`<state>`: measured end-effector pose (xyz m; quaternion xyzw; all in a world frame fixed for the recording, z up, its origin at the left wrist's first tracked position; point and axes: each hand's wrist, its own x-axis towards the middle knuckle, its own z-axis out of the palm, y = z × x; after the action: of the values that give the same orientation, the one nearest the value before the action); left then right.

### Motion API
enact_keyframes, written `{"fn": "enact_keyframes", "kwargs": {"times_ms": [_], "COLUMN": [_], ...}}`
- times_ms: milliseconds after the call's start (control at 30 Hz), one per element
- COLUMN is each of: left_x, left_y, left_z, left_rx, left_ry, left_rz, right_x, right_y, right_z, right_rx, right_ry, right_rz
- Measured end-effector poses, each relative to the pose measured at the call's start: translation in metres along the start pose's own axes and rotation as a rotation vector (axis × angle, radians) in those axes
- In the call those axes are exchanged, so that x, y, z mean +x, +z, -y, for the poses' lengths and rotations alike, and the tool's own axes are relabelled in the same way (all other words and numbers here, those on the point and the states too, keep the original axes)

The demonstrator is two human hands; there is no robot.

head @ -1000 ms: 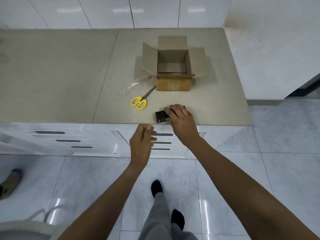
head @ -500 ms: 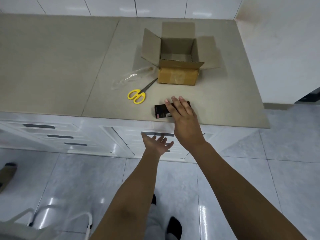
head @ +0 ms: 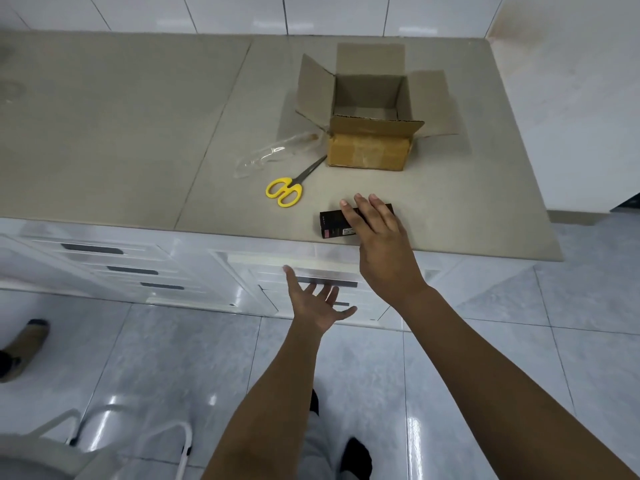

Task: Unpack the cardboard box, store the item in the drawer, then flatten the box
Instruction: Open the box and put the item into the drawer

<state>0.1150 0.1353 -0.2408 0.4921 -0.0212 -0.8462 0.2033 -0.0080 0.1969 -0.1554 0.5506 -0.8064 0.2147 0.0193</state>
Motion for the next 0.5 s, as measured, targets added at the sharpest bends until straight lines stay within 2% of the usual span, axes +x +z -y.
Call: {"fn": "enact_keyframes", "kwargs": {"times_ms": [133,367,500], "left_x": [-0.010,-0.010,-0.008], "left_y": [-0.009,-0.034,-0.050], "left_z": [-0.001,0.009,0.012], "left_rx": [0.171,0.200,0.277], "left_ry": [-0.009,-0.049,-0.063], "left_rz": [-0.032,-0.071,-0.073], "right_x": [-0.001,-0.013,-0.044], "right_y": [0.002,0.006,0.014], "right_z": [0.003,0.010,0.024], "right_rx": [-0.031,-0.109,-0.203], "right_ry": [0.009,-0.017,-0.187], "right_rz": [-0.031,-0.103,-0.216]}}
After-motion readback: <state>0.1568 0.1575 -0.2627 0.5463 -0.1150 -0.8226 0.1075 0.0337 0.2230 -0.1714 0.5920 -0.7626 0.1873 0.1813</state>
